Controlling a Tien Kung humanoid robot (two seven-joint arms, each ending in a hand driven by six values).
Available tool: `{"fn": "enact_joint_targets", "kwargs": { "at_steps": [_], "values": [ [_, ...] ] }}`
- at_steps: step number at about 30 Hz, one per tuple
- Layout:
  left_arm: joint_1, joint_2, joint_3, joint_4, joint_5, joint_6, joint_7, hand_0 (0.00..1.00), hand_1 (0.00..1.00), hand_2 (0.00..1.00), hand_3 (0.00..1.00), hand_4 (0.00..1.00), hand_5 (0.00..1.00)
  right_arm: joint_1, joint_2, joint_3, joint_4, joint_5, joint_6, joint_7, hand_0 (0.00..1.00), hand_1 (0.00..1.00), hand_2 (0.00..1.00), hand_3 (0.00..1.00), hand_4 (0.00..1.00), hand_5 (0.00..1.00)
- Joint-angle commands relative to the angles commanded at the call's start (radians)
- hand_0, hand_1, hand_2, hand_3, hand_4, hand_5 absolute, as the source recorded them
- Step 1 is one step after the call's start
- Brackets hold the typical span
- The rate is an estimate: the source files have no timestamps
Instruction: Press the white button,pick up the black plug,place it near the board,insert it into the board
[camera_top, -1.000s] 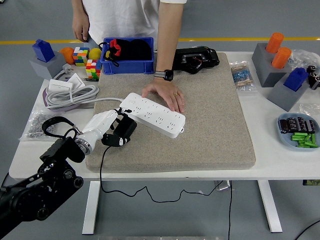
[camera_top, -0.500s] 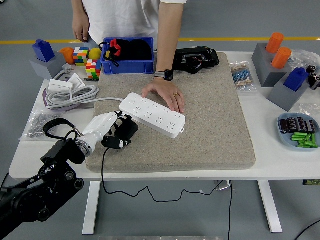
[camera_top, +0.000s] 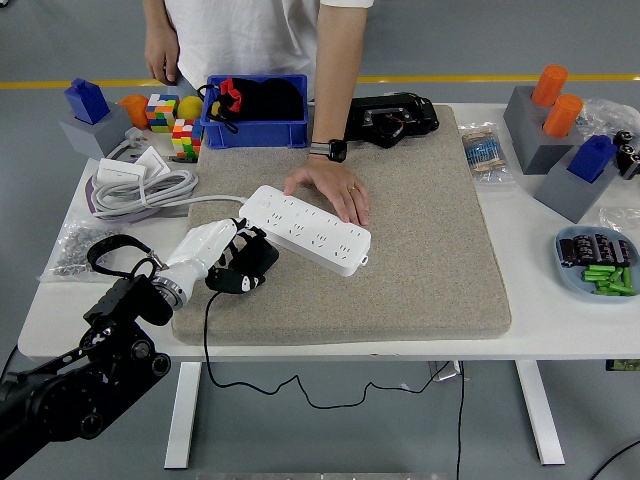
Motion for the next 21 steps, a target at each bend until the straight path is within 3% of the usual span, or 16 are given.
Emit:
{"fn": "enact_joint_targets", "kwargs": {
  "at_steps": [9,21],
  "values": [
    [-0.024,-0.007,-0.013,-0.011,-0.018,-0.002,0.005,0.165,0.232,0.341,0.572,0.599,0.002,-0.001,0.001,0.0,0.0,0.002,-0.001,0.002,0.59,0.499,0.51,0.528,0.659,0.337],
    [-0.127,-0.067,-0.019,0.092,-0.027,0.007,0.007,0.162,0.235,0.346,0.579,0.607,0.002,0.002,0.001,-0.002,0.0,0.006,-0.001,0.002,0.593,0.498,0.51,0.528,0.657,0.335]
  ]
}}
